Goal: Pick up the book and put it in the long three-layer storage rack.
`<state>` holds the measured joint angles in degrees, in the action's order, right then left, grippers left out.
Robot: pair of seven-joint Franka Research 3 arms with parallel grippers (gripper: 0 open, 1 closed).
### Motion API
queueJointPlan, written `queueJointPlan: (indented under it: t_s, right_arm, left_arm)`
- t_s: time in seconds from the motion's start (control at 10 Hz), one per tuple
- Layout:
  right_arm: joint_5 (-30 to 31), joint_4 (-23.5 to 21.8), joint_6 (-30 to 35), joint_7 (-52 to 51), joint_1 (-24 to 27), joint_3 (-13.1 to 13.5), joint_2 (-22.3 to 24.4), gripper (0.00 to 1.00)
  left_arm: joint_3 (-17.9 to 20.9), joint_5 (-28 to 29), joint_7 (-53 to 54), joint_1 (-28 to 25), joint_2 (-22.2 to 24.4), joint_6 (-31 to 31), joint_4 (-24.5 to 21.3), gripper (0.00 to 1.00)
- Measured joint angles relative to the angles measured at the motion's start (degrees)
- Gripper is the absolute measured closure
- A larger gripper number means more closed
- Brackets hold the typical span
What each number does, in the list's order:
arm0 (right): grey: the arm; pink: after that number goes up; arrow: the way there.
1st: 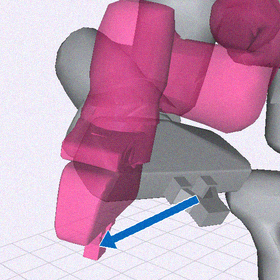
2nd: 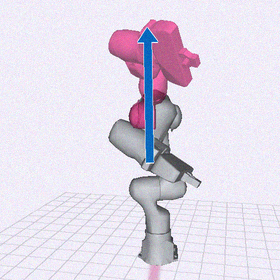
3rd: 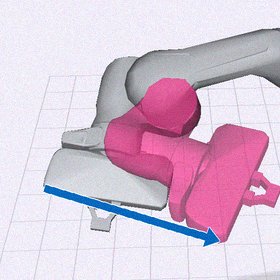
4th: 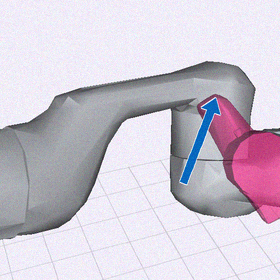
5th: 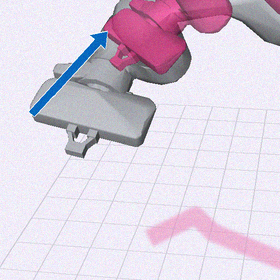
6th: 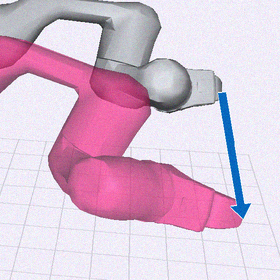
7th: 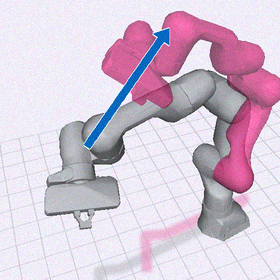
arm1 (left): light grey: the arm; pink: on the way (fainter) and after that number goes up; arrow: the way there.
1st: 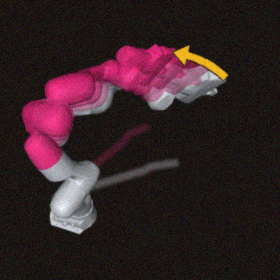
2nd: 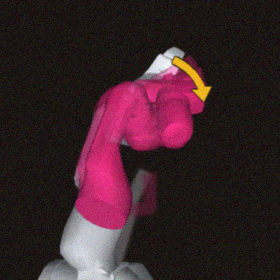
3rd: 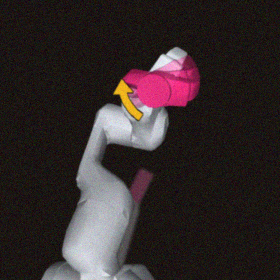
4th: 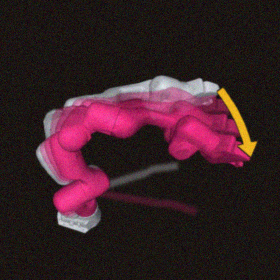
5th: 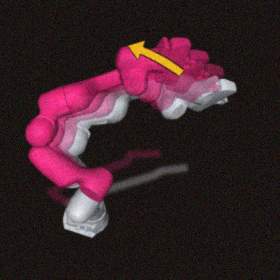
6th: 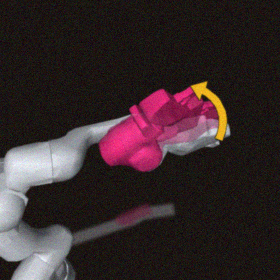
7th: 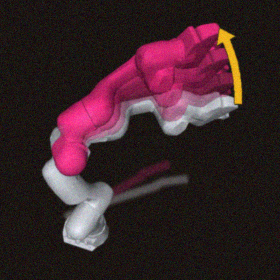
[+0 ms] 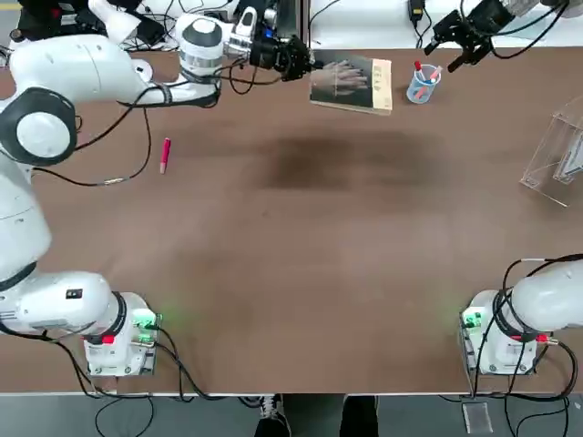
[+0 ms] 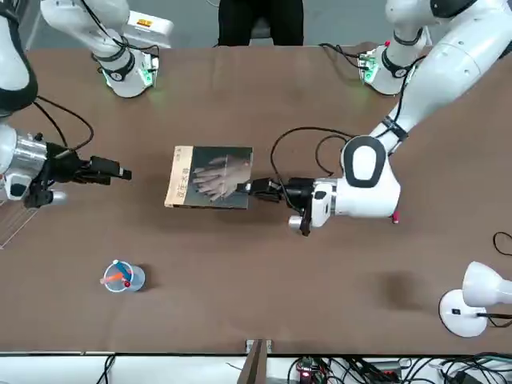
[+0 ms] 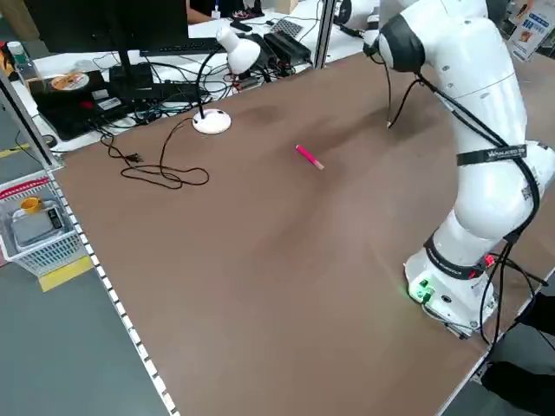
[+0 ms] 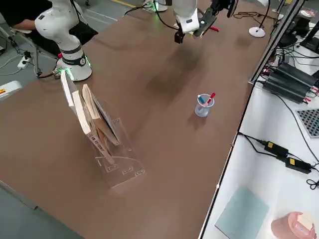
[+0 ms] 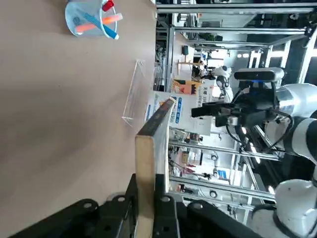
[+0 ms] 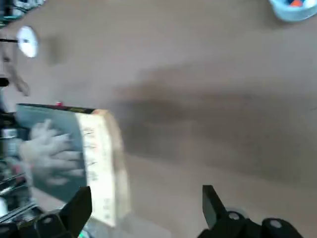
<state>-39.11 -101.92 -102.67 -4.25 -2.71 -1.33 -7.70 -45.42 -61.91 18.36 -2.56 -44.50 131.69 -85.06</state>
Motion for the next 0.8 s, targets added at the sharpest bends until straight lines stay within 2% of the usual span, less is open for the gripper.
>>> queueJointPlan:
  t_s: [0.4,0.8]
  right_arm:
    - [-9.3,-5.1,0.1,-7.5,4.0,0.2,-1.4,0.01]
    - [-18.4,-7.5,2.3,-13.9,6.6,0.2,-4.8,0.01]
  left_arm:
    - [0.1,0.0,0.0,2.5,-1.0,3.7,0.0,1.0]
    - [0.2,0.0,0.1,4.6,-1.8,6.4,0.6,1.0]
